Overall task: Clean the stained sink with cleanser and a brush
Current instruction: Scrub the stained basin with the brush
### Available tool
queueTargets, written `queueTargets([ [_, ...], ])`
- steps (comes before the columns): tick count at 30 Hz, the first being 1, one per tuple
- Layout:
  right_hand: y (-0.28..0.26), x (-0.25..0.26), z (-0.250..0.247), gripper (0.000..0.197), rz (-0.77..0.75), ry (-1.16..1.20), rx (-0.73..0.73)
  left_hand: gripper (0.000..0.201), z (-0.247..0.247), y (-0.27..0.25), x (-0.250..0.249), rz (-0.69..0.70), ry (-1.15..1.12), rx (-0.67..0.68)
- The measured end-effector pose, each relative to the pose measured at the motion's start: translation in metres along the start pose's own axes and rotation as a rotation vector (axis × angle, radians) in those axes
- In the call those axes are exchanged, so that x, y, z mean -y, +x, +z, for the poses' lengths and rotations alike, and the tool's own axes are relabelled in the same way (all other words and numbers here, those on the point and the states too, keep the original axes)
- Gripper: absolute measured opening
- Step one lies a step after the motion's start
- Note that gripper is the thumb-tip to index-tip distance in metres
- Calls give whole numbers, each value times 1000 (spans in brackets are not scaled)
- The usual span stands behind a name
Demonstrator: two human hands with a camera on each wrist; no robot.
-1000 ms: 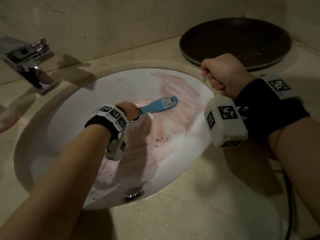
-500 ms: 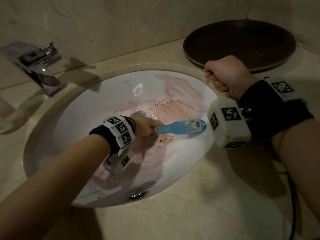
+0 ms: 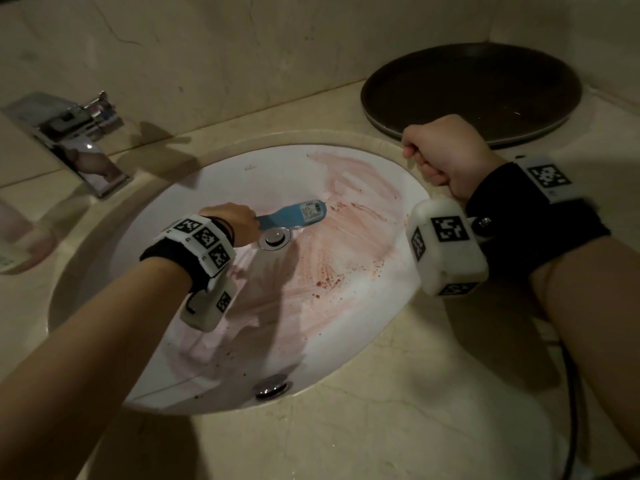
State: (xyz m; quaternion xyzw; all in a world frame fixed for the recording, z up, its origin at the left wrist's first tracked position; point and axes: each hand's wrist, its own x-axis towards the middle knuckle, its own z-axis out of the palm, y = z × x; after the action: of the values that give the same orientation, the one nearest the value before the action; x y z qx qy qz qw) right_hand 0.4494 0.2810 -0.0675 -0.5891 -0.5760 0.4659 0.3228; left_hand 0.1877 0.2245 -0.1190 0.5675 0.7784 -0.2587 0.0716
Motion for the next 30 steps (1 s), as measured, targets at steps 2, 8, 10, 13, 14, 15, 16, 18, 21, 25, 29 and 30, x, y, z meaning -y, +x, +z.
queueTargets([
  [2,0,0,0,24,-6,-1,5,34,-1,-1,0,14,32,-3],
  [8,1,-2,0,23,-14,-7,9,25,-9,-5,0,56,165,-72],
  [10,0,-1,0,23,-12,-10,9,26,-11,-4,0,52,202,-98],
  [13,0,-1,0,22,-10,-19,12,26,-14,-4,0,19,274,-140],
  [14,-1,-1,0,22,-9,-22,13,26,-14,-5,2,11,294,-148],
  [15,-1,-1,0,22,-8,-24,15,25,-14,-5,5,13,306,-156],
  [16,0,-1,0,22,-9,-24,16,24,-13,-7,9,24,310,-159],
  [18,-1,-1,0,22,-8,-19,18,24,-7,-9,17,66,304,-147],
  [21,0,-1,-1,22,-3,-15,20,33,1,-15,25,128,196,-84],
  [25,0,-1,1,24,1,-6,21,12,6,-28,25,264,-177,65],
  [29,1,-1,1,25,4,4,19,12,10,-39,17,216,-422,467],
  [30,2,-2,1,25,4,9,19,19,10,-40,15,191,-351,542],
])
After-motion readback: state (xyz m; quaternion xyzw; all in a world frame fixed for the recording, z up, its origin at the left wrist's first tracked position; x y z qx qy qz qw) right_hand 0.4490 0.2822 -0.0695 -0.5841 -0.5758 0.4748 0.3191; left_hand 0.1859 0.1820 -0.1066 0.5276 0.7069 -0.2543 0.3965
